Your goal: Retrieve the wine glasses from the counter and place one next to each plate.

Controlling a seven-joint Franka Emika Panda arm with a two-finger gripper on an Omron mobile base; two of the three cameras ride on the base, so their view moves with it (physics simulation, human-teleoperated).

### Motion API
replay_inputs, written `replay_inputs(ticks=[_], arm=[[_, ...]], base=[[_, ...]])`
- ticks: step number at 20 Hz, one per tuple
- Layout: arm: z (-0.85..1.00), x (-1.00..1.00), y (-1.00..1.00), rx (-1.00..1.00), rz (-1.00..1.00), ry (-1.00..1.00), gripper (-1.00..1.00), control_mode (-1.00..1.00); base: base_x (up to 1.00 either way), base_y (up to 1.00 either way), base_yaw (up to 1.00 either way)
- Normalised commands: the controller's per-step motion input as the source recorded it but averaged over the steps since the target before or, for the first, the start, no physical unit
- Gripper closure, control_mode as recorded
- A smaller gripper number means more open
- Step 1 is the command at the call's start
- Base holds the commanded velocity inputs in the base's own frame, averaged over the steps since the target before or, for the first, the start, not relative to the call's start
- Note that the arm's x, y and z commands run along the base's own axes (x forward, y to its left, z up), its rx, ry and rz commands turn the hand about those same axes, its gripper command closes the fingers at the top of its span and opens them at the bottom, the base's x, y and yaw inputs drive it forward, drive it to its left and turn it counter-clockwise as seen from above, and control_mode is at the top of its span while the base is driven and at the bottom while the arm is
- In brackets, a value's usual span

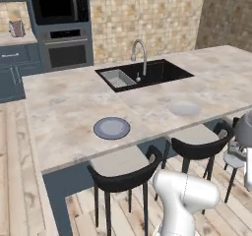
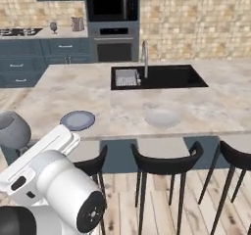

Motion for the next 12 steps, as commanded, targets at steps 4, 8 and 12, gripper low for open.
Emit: replay_inputs(ticks=[4, 8, 12], arm=[[0.0, 0.0, 0.0, 0.0, 0.0, 0.0, 1.0, 1.0], [0.0, 0.0, 0.0, 0.0, 0.0, 0.0, 1.0, 1.0], [0.0, 0.0, 0.0, 0.0, 0.0, 0.0, 1.0, 1.0]], base=[[0.97, -0.62, 0.27], [0.86, -0.84, 0.35], [0.51, -0.29, 0.31]])
